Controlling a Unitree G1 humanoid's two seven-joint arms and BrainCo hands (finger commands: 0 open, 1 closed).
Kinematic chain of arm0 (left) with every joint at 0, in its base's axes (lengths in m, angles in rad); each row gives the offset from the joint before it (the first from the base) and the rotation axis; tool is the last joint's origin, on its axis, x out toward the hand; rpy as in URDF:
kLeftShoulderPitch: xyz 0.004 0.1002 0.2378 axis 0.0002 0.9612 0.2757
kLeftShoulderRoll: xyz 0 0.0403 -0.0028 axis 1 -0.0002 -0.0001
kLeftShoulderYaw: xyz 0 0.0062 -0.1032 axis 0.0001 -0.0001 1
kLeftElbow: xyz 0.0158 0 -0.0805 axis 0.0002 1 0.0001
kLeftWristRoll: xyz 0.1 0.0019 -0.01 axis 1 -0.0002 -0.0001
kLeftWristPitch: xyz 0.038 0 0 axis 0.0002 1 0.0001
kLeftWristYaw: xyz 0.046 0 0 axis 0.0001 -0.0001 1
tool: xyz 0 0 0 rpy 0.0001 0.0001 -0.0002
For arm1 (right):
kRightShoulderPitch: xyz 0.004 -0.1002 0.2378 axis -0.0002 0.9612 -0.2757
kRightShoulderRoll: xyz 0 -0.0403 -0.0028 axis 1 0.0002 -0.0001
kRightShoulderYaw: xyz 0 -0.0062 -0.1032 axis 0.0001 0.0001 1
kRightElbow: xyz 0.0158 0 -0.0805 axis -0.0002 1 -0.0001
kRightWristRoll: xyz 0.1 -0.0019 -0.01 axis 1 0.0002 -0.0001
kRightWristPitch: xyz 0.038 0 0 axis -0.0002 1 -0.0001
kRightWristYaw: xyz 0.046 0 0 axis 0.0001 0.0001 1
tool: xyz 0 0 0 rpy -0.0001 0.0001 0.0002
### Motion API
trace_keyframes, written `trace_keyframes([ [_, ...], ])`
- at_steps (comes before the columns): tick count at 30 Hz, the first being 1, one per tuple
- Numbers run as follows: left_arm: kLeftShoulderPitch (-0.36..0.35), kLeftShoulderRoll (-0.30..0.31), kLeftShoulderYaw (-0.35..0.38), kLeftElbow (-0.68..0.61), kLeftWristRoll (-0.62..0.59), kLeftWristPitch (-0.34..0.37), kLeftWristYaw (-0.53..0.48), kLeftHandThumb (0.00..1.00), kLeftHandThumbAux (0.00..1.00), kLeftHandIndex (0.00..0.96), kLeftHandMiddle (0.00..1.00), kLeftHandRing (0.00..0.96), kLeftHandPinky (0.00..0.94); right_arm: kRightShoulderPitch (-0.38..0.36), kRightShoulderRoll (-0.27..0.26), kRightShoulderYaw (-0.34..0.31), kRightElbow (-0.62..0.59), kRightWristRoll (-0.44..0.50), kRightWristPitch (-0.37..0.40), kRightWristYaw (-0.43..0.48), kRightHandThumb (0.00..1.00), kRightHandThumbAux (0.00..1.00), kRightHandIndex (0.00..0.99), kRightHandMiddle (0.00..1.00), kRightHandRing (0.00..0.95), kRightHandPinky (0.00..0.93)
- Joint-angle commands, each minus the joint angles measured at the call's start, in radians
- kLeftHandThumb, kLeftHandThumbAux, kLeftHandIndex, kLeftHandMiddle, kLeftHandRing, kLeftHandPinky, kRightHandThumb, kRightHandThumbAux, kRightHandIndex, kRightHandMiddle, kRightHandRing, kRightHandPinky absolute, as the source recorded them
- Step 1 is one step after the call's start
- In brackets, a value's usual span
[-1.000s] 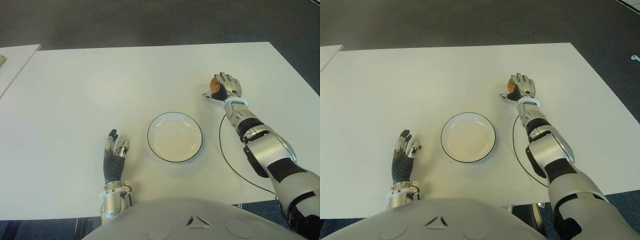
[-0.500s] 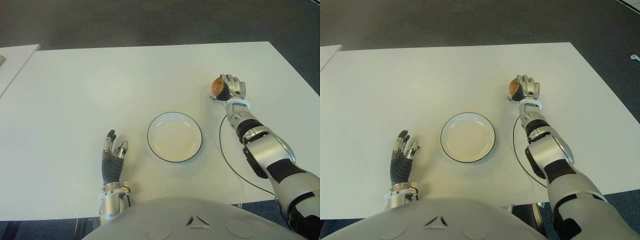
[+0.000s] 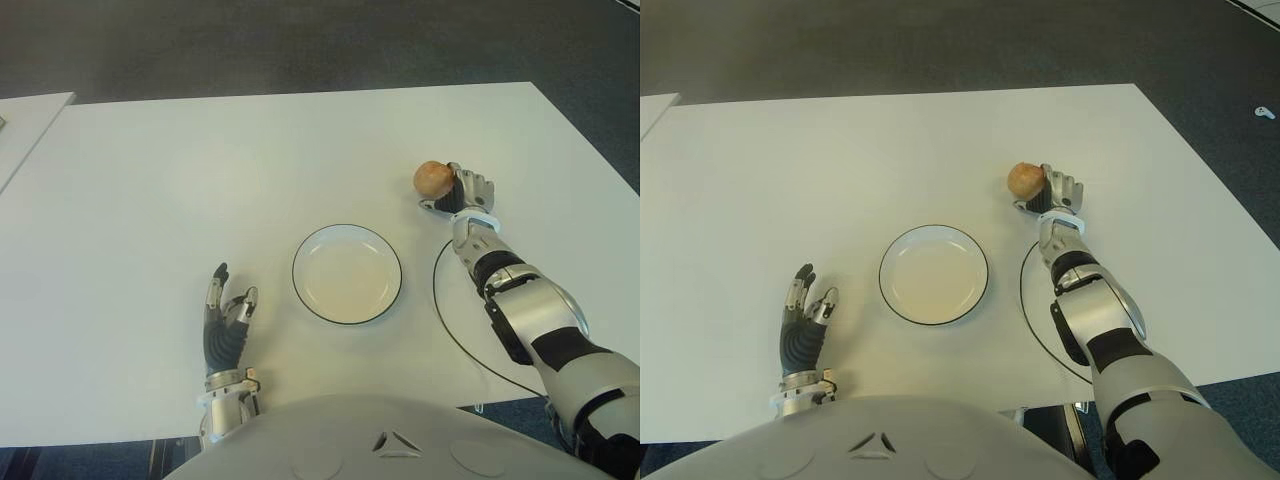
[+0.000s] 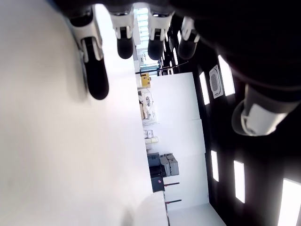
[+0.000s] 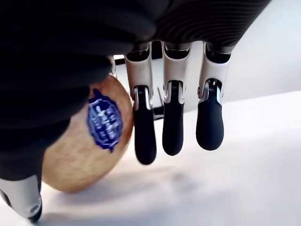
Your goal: Put the apples into the plate.
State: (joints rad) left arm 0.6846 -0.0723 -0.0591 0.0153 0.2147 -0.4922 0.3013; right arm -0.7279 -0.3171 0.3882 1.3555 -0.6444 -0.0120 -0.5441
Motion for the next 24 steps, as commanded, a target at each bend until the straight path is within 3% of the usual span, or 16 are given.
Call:
trace_keyframes([
  [1,0.001,-0.005,0.013,0.055,0.013,0.034,0.015,0.0,0.489,0.0,0.0,0.0,0.0,0.08,0.058,0.012,0.038,-0.003,-0.013,0.081,0.961,0.658,0.462,0.532,0.406,0.654],
  [24,-0.029,-0.012,0.032,0.099,0.007,-0.014,0.018,0.0,0.509,0.004,0.0,0.0,0.0,0.076,0.058,0.021,0.039,-0.011,-0.009,0.081,0.96,0.659,0.461,0.525,0.402,0.671],
])
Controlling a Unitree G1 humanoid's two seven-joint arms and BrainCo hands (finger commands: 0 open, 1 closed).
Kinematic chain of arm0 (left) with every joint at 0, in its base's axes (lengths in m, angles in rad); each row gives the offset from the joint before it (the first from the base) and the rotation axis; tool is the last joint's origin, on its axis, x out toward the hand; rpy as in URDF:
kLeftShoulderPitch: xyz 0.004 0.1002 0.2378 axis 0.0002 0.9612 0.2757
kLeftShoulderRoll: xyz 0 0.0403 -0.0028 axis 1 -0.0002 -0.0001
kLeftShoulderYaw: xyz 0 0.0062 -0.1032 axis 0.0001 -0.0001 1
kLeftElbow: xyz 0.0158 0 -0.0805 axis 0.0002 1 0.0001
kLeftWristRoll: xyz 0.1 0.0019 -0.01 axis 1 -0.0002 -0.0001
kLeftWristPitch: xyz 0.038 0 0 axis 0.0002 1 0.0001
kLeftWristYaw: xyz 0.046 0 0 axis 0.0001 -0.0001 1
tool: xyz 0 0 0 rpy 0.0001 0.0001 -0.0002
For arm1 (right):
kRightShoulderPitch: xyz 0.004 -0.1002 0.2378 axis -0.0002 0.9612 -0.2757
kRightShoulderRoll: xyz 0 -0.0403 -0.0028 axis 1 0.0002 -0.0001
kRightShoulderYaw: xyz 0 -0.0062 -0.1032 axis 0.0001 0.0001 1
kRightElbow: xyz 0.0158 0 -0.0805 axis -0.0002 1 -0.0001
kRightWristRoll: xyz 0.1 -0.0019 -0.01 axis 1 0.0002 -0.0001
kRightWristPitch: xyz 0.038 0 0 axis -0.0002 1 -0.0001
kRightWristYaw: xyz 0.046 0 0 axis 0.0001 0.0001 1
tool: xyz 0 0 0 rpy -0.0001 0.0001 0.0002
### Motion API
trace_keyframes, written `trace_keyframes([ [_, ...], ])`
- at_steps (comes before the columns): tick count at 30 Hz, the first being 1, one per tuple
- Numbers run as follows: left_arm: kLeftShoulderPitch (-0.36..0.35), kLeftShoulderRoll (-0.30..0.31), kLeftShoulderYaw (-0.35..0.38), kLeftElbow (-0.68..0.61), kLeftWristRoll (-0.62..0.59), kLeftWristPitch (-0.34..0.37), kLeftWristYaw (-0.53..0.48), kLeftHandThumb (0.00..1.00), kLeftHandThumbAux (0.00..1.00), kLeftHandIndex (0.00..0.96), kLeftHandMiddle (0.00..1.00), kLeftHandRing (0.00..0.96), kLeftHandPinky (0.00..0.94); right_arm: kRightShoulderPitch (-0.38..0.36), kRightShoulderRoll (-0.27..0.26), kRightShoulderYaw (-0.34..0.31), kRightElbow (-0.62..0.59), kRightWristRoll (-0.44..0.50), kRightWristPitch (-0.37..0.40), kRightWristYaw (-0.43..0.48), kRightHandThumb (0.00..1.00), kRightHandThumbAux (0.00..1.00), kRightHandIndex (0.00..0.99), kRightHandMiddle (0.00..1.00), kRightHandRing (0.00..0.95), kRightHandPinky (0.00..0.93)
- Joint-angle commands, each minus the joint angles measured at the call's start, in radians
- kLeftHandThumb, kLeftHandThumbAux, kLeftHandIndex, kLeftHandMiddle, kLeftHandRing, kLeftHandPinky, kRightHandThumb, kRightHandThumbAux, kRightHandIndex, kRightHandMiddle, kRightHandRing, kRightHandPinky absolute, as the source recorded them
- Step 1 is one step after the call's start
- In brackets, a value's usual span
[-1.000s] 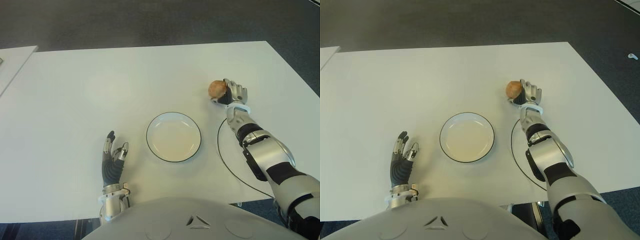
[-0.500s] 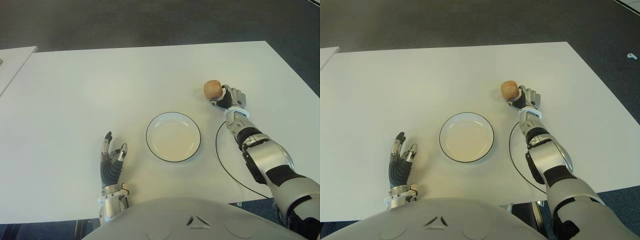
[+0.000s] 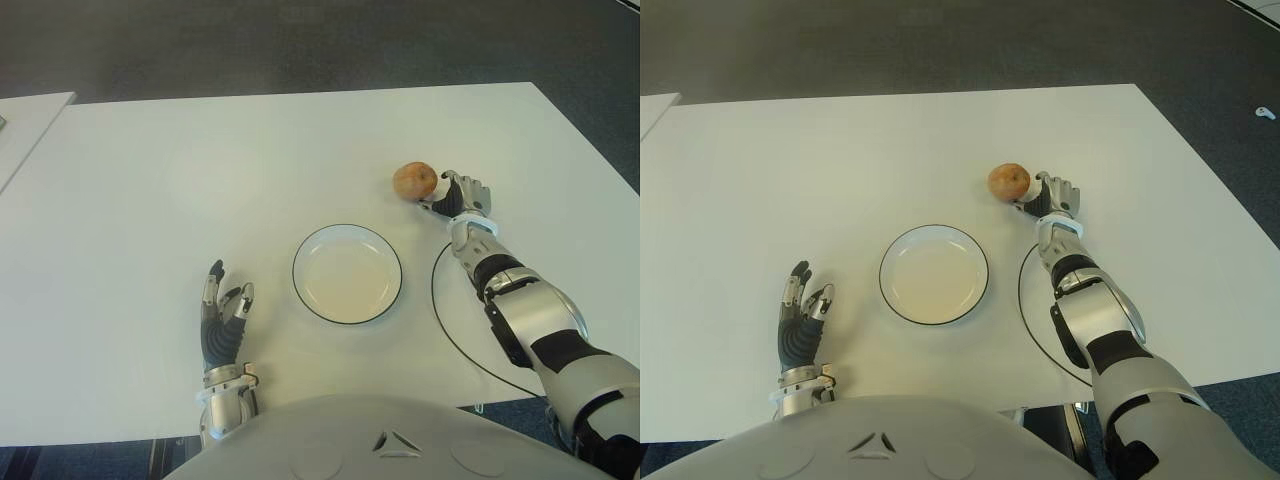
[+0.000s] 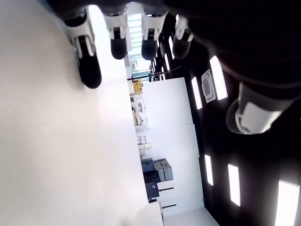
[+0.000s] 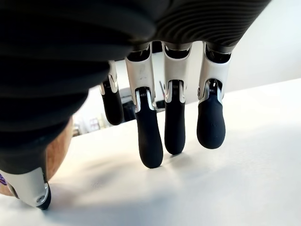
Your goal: Put the apples into the plate.
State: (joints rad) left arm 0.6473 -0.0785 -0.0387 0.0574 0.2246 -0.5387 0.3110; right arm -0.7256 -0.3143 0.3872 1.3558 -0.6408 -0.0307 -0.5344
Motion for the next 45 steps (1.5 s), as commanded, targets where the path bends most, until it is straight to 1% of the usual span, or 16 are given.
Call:
trace_keyframes([
  [1,0.007,-0.006,0.012,0.058,-0.003,0.032,0.008,0.0,0.509,0.005,0.0,0.0,0.0,0.074,0.056,0.023,0.039,-0.016,0.01,0.07,0.96,0.66,0.462,0.525,0.402,0.674],
  [12,-0.02,-0.001,0.024,0.093,0.01,0.007,0.011,0.0,0.492,0.005,0.0,0.0,0.0,0.071,0.054,0.029,0.039,-0.019,0.007,0.068,0.96,0.659,0.462,0.528,0.403,0.679],
  [15,-0.019,-0.007,0.024,0.085,0.008,0.018,0.007,0.0,0.495,0.003,0.0,0.0,0.0,0.07,0.054,0.026,0.039,-0.016,0.009,0.067,0.96,0.659,0.462,0.523,0.405,0.68],
  [18,-0.018,-0.009,0.023,0.079,0.003,0.033,-0.001,0.0,0.502,0.001,0.0,0.0,0.0,0.067,0.044,0.029,0.037,-0.017,0.014,0.079,0.955,0.659,0.46,0.45,0.489,0.684],
  [19,-0.019,-0.009,0.022,0.078,0.001,0.037,-0.004,0.0,0.502,0.001,0.0,0.0,0.0,0.065,0.037,0.033,0.036,-0.02,0.015,0.088,0.796,0.6,0.39,0.364,0.39,0.525],
  [20,-0.022,-0.008,0.022,0.079,-0.001,0.041,-0.007,0.0,0.502,0.0,0.0,0.0,0.0,0.062,0.035,0.044,0.033,-0.028,0.017,0.102,0.737,0.579,0.365,0.333,0.354,0.468],
  [21,-0.024,-0.006,0.022,0.081,-0.002,0.043,-0.01,0.0,0.5,0.0,0.0,0.0,0.0,0.06,0.035,0.052,0.031,-0.033,0.018,0.111,0.598,0.51,0.279,0.235,0.236,0.32],
  [22,-0.027,-0.005,0.022,0.085,-0.003,0.04,-0.011,0.0,0.499,0.0,0.0,0.0,0.0,0.064,0.029,0.054,0.038,-0.036,0.016,0.141,0.503,0.451,0.199,0.16,0.155,0.214],
  [23,-0.03,-0.004,0.022,0.088,-0.004,0.039,-0.012,0.0,0.498,0.0,0.0,0.0,0.0,0.067,0.024,0.056,0.044,-0.037,0.015,0.164,0.438,0.402,0.127,0.102,0.099,0.137],
  [25,-0.033,-0.002,0.022,0.092,-0.005,0.037,-0.013,0.0,0.498,0.0,0.0,0.0,0.0,0.062,0.031,0.063,0.048,-0.042,0.021,0.191,0.381,0.359,0.065,0.052,0.05,0.07],
  [26,-0.034,-0.002,0.021,0.094,-0.006,0.036,-0.015,0.0,0.499,0.0,0.0,0.0,0.0,0.053,0.045,0.071,0.046,-0.049,0.029,0.197,0.36,0.332,0.052,0.041,0.04,0.056],
  [27,-0.034,-0.002,0.021,0.094,-0.007,0.036,-0.016,0.0,0.504,0.0,0.0,0.0,0.0,0.048,0.055,0.076,0.045,-0.053,0.034,0.202,0.32,0.277,0.033,0.026,0.026,0.035],
  [29,-0.034,-0.003,0.019,0.097,-0.011,0.034,-0.018,0.0,0.51,0.0,0.0,0.0,0.0,0.05,0.056,0.079,0.045,-0.056,0.033,0.209,0.272,0.214,0.013,0.01,0.01,0.014],
  [32,-0.036,-0.004,0.015,0.096,-0.016,0.034,-0.021,0.0,0.518,0.0,0.0,0.0,0.0,0.04,0.051,0.084,0.043,-0.058,0.032,0.222,0.237,0.169,0.004,0.003,0.003,0.004],
  [37,-0.039,-0.005,0.008,0.091,-0.014,0.032,-0.023,0.0,0.521,0.004,0.0,0.0,0.0,0.039,0.052,0.076,0.045,-0.058,0.026,0.234,0.209,0.144,0.0,0.0,0.0,0.0],
  [45,-0.042,-0.013,0.009,0.073,-0.019,0.062,-0.028,0.0,0.514,0.007,0.0,0.0,0.0,0.019,0.054,0.075,0.041,-0.056,0.018,0.268,0.186,0.146,0.0,0.0,0.0,0.0],
])
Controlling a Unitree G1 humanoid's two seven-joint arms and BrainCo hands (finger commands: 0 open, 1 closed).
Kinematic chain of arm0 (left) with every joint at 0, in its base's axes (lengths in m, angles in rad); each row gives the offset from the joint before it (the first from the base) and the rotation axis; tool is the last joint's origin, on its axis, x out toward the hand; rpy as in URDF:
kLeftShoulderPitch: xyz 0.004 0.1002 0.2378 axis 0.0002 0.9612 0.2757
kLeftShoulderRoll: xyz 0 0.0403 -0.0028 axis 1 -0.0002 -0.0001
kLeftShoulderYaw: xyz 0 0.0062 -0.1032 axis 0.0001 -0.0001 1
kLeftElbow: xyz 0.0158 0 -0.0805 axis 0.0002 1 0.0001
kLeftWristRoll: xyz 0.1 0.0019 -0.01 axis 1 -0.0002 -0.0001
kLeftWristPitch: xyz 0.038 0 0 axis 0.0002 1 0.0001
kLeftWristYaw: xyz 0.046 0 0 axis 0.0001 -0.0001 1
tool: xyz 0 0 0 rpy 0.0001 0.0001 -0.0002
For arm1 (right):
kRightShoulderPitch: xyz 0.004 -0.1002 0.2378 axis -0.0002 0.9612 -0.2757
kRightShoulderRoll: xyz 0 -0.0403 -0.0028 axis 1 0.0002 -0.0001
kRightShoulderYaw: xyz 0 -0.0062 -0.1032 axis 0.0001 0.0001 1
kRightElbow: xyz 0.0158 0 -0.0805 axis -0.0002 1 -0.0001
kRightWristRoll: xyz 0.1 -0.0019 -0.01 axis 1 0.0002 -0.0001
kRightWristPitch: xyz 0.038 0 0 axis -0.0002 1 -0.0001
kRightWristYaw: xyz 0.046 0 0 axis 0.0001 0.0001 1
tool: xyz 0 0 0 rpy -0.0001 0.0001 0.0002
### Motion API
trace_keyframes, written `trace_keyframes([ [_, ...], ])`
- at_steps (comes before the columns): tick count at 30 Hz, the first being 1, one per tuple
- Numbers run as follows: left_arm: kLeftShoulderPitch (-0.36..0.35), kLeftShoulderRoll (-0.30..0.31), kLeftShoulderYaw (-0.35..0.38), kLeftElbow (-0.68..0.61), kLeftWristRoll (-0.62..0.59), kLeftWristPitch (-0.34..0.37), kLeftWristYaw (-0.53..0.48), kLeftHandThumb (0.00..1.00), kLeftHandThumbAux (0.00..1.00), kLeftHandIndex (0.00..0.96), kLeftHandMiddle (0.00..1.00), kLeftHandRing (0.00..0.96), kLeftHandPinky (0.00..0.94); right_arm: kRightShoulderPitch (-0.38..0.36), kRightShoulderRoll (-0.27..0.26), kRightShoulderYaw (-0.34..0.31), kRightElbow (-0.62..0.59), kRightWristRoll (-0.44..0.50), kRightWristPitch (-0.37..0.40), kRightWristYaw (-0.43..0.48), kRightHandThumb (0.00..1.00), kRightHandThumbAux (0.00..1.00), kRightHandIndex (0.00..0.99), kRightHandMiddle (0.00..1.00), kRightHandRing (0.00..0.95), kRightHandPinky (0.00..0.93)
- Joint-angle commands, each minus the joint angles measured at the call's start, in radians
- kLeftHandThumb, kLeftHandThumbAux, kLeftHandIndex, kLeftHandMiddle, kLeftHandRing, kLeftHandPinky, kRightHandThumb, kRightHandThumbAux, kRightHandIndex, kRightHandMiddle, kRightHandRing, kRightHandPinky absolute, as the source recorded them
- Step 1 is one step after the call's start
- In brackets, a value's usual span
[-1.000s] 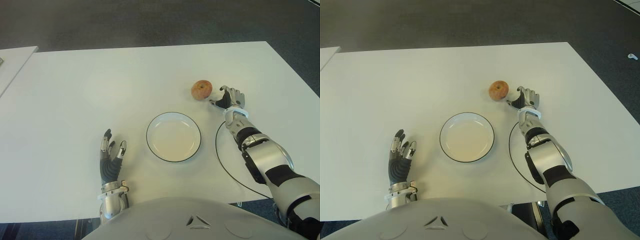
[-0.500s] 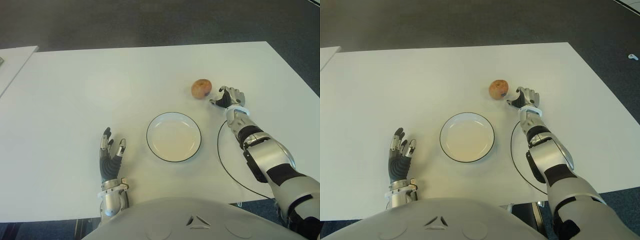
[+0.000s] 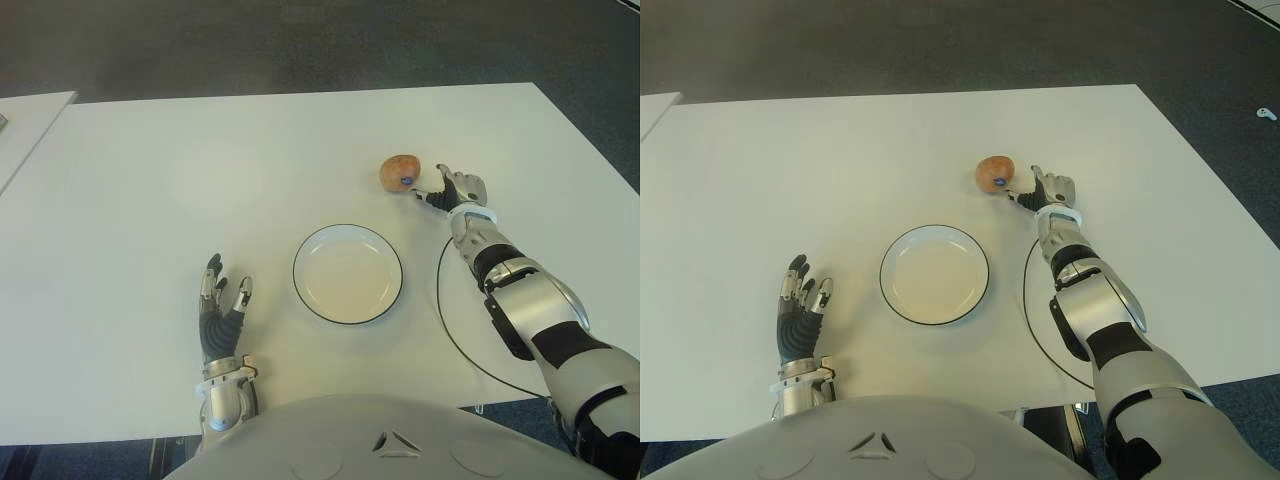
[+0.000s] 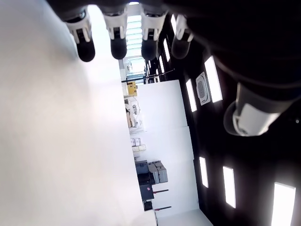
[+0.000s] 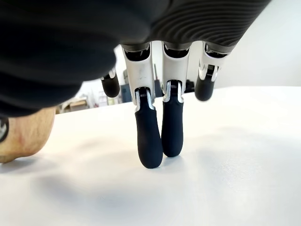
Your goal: Put the apples into the plate.
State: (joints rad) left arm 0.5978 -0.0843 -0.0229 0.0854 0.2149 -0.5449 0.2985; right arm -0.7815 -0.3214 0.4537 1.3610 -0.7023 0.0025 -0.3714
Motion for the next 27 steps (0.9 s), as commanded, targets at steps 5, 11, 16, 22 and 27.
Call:
trace_keyframes([
  [5,0.007,-0.005,-0.008,0.042,-0.016,0.074,-0.026,0.0,0.508,0.006,0.0,0.0,0.0,0.07,0.059,0.019,0.038,-0.006,-0.018,0.128,0.175,0.158,0.0,0.0,0.0,0.0],
  [11,-0.002,-0.004,-0.001,0.053,-0.027,0.069,-0.03,0.0,0.509,0.026,0.0,0.0,0.0,0.065,0.054,0.032,0.04,-0.021,-0.017,0.14,0.168,0.154,0.0,0.0,0.0,0.0],
  [16,-0.025,-0.006,0.006,0.08,-0.019,0.05,-0.013,0.0,0.506,0.043,0.0,0.0,0.0,0.049,0.046,0.028,0.039,-0.017,-0.018,0.16,0.156,0.159,0.0,0.0,0.0,0.0],
  [22,-0.042,-0.011,0.006,0.1,0.001,0.032,0.008,0.0,0.501,0.05,0.007,0.0,0.0,0.038,0.039,0.03,0.038,-0.019,-0.015,0.174,0.145,0.17,0.0,0.0,0.0,0.0],
  [27,-0.038,-0.019,-0.005,0.089,-0.006,0.043,-0.001,0.0,0.499,0.046,0.003,0.0,0.0,0.027,0.032,0.04,0.038,-0.028,-0.013,0.189,0.138,0.177,0.0,0.0,0.0,0.0],
])
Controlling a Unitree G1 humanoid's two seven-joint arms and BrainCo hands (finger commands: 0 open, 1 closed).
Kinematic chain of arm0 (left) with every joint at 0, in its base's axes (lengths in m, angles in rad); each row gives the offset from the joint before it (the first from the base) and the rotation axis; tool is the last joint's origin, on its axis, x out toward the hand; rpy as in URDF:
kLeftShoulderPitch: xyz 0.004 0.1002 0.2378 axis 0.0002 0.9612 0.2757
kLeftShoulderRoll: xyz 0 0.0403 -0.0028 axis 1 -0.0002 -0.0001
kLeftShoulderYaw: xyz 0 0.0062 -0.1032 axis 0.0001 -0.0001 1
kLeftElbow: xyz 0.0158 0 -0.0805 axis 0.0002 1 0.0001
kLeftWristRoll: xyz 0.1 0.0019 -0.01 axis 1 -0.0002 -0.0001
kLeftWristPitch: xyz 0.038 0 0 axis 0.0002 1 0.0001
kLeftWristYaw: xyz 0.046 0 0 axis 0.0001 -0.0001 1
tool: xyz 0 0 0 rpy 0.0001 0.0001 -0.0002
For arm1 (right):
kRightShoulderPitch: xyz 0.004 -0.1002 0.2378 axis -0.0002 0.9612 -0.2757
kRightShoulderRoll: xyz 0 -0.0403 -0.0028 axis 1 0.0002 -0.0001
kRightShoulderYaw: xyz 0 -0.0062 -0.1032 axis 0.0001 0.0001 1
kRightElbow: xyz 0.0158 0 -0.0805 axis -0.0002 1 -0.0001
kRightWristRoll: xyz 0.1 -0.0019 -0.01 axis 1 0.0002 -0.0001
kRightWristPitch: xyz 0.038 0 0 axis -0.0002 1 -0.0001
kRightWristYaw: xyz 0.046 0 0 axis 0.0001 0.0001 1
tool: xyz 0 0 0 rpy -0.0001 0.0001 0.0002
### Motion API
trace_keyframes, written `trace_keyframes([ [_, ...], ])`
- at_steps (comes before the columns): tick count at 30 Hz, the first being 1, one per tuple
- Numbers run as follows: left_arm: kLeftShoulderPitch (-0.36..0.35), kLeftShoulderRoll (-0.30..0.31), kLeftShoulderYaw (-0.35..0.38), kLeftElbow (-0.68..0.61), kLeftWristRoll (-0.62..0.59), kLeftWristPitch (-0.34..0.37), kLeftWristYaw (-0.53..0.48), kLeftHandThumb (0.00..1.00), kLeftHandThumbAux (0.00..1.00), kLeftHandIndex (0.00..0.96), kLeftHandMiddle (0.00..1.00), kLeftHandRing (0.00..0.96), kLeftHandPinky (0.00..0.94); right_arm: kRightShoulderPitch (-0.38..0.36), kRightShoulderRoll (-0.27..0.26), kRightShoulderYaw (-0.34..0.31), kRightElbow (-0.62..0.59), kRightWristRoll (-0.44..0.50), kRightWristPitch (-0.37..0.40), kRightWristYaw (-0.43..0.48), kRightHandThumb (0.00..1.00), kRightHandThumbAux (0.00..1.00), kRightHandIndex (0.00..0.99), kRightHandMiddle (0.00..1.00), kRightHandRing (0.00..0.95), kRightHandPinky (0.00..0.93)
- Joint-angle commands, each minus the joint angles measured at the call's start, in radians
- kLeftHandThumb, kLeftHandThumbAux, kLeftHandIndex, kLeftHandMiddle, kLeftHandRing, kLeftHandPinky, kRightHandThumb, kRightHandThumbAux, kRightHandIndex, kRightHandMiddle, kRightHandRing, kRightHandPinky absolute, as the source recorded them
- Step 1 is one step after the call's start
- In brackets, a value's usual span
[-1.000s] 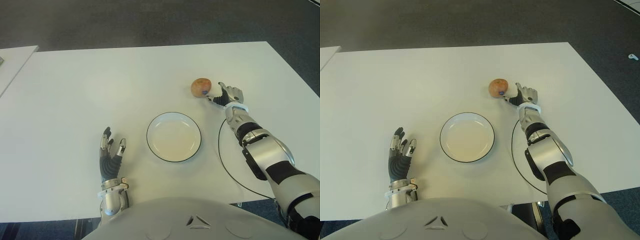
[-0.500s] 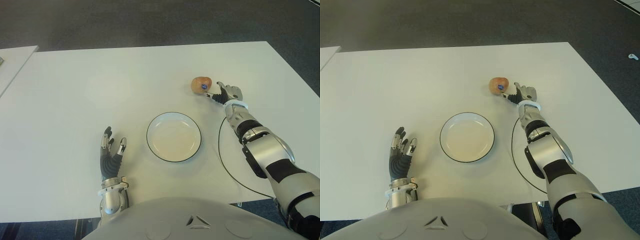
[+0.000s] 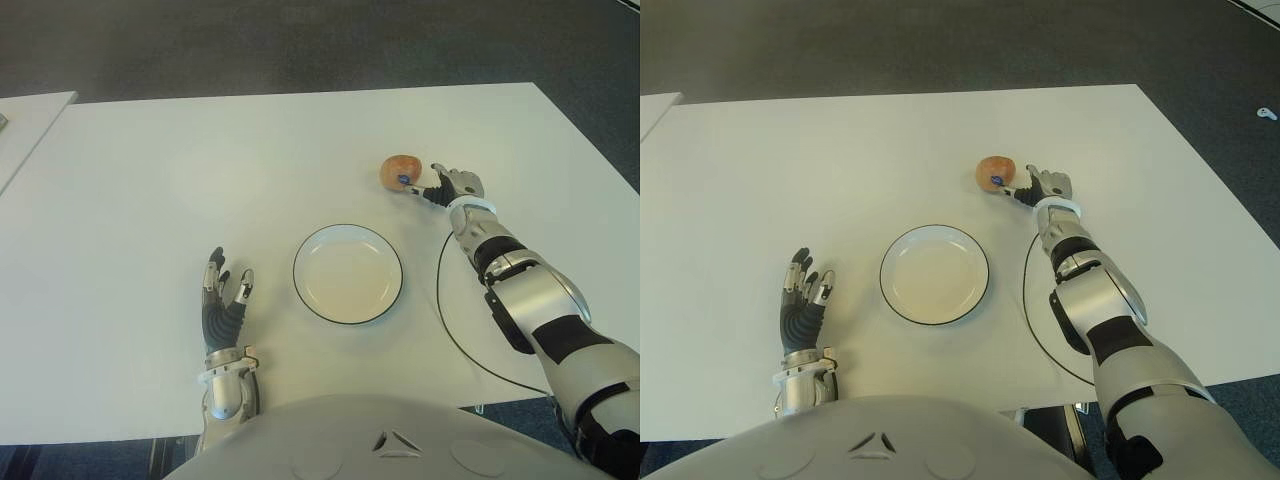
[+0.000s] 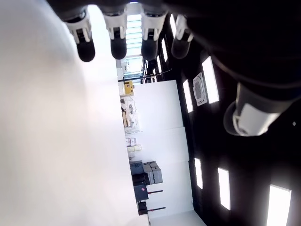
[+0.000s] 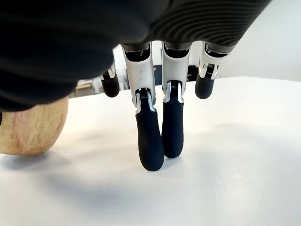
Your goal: Put the apples into the plate.
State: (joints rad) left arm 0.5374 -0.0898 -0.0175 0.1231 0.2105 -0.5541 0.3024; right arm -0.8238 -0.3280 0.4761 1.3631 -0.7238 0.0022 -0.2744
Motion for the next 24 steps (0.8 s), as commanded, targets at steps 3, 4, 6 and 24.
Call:
trace_keyframes([
  [3,0.025,-0.014,-0.015,0.042,-0.009,0.061,-0.015,0.0,0.496,0.039,0.0,0.0,0.0,0.064,0.036,0.036,0.037,-0.021,-0.013,0.1,0.139,0.169,0.0,0.0,0.0,0.0],
  [4,0.028,-0.016,-0.018,0.036,-0.011,0.064,-0.018,0.0,0.496,0.038,0.0,0.0,0.0,0.062,0.035,0.04,0.038,-0.024,-0.013,0.103,0.139,0.168,0.0,0.0,0.0,0.0],
  [6,0.029,-0.017,-0.02,0.03,-0.014,0.066,-0.021,0.0,0.497,0.033,0.0,0.0,0.0,0.058,0.034,0.043,0.038,-0.029,-0.012,0.108,0.141,0.161,0.0,0.0,0.0,0.0],
  [24,0.014,-0.037,-0.032,-0.007,0.012,0.111,0.004,0.0,0.499,0.051,0.0,0.0,0.0,0.012,0.025,0.059,0.038,-0.039,-0.016,0.131,0.141,0.165,0.0,0.0,0.0,0.0],
])
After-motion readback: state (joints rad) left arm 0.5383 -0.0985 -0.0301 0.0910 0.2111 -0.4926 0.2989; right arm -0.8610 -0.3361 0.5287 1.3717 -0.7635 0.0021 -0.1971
